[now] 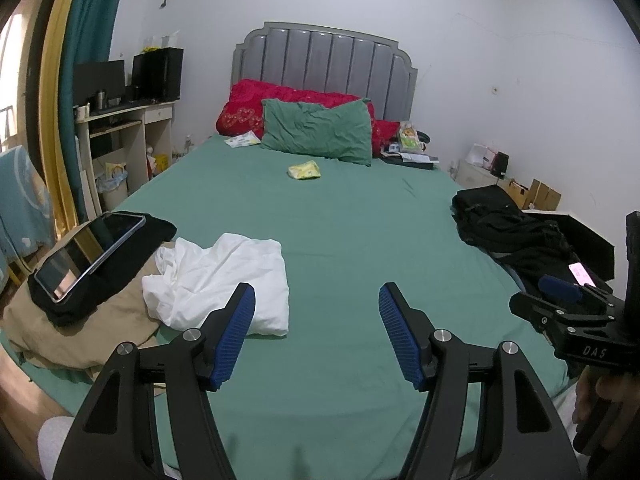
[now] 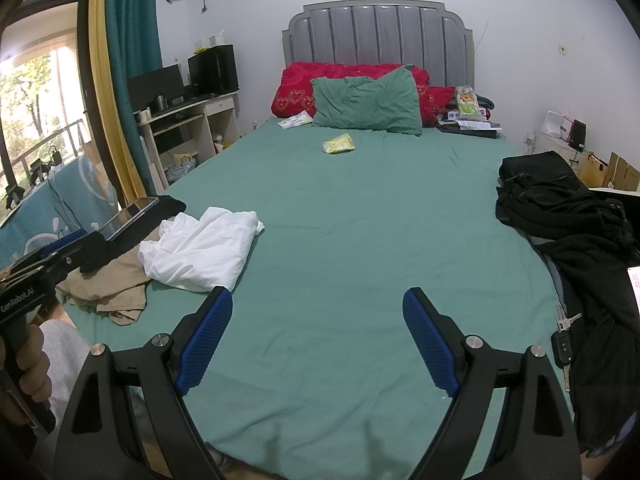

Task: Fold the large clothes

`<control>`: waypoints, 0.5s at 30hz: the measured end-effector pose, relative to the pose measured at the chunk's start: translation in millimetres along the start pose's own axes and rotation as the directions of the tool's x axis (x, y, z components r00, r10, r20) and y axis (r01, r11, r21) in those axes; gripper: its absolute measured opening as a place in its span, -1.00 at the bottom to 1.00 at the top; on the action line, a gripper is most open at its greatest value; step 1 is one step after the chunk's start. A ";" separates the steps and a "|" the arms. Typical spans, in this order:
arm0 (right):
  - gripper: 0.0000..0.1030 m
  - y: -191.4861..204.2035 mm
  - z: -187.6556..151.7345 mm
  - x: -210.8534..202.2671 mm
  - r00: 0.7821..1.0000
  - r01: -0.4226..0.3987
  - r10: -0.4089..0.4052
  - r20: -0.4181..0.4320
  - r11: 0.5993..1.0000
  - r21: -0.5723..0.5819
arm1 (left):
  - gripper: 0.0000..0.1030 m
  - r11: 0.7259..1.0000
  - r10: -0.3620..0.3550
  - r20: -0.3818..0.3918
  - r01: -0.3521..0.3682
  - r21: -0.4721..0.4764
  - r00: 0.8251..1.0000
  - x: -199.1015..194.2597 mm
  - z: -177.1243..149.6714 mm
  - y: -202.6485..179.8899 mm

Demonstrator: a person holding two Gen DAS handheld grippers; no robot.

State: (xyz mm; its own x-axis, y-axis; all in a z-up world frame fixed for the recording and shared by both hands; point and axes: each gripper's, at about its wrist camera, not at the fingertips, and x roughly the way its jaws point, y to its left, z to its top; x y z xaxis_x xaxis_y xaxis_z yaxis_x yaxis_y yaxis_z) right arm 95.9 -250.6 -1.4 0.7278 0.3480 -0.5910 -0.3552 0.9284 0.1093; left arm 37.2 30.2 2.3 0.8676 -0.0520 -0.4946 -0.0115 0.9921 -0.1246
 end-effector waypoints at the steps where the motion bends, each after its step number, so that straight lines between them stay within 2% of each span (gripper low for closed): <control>1: 0.68 -0.2 0.1 -0.1 1.000 -0.001 0.001 -0.001 1.000 0.001 | 0.32 1.000 0.001 -0.001 -0.001 0.001 1.000 0.2 0.2 0.4; 15: 0.68 -0.2 -0.6 0.1 1.000 0.000 0.000 -0.001 1.000 0.001 | 0.32 1.000 -0.003 -0.002 0.003 0.005 1.000 0.3 0.3 1.8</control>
State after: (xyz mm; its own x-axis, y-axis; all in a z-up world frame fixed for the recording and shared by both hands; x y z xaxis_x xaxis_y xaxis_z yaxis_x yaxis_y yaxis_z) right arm 95.7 -250.8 -2.0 0.7274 0.3481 -0.5914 -0.3549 0.9284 0.1099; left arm 37.6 32.0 2.2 0.8664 -0.0550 -0.4964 -0.0069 0.9925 -0.1219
